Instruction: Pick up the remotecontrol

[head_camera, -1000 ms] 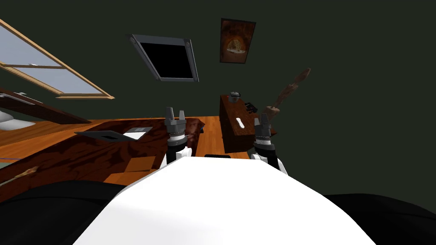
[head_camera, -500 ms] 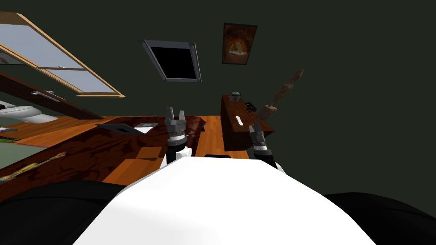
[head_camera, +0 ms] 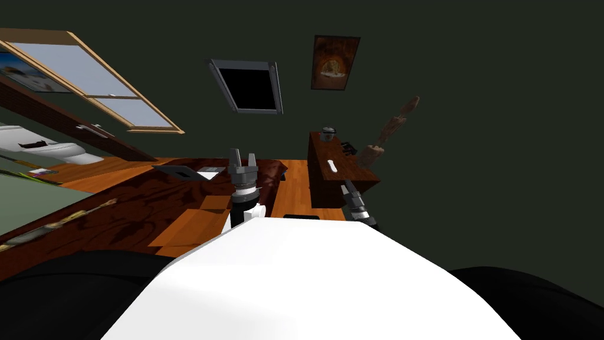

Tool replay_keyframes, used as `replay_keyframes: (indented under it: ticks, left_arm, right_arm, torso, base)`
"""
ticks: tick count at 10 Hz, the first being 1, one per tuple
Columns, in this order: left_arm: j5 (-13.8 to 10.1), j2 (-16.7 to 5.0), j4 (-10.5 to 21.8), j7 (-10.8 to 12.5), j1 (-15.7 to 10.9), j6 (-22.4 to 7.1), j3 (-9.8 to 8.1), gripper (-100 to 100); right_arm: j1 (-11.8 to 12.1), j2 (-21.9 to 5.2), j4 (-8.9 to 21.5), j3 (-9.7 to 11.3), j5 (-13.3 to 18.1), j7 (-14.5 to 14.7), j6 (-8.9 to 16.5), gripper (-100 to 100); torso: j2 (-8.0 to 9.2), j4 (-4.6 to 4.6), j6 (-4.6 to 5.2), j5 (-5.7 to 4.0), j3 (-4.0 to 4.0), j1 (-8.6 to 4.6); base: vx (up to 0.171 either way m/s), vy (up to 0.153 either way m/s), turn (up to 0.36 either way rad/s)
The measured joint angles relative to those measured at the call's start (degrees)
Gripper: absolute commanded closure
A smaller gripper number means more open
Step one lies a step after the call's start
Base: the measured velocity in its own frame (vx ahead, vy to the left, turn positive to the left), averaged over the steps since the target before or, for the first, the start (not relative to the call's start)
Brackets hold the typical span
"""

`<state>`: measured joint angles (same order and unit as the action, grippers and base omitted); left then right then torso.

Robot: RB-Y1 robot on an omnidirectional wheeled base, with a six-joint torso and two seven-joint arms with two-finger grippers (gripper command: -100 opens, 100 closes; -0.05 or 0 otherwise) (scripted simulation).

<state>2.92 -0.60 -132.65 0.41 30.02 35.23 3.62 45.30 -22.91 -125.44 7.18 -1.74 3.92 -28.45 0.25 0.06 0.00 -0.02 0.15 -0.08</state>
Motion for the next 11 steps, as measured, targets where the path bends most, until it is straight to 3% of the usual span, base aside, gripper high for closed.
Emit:
replay_keyframes:
  ticks: [1,3,4,11]
  left_arm:
    - [0.00,0.00,0.00,0.00,0.00,0.00,0.00,0]
    - [0.00,0.00,0.00,0.00,0.00,0.00,0.00,0]
    - [0.00,0.00,0.00,0.00,0.00,0.00,0.00,0]
    - [0.00,0.00,0.00,0.00,0.01,0.00,0.00,0]
  right_arm:
    - [0.70,-0.93,0.96,0.61,-0.20,0.00,-0.66,-100]
    - [5.15,-5.26,3.09,1.42,-2.31,-0.86,-2.33,-100]
    - [5.13,-6.67,4.86,2.29,-2.59,-0.82,-2.63,-100]
    - [12.39,-17.40,12.60,7.38,-6.73,0.06,-4.10,-100]
  torso:
    - [-0.06,0.00,0.00,0.00,-0.03,0.01]
    - [0.01,0.00,-0.01,0.01,0.01,0.05]
    - [-0.04,0.00,0.00,0.00,-0.02,0.04]
    - [-0.32,-0.06,-0.01,0.03,-0.18,0.15]
  base:
    - [-0.052,0.004,0.101]
    - [-0.066,0.009,0.094]
    - [-0.043,0.015,0.086]
    - [-0.002,0.025,0.069]
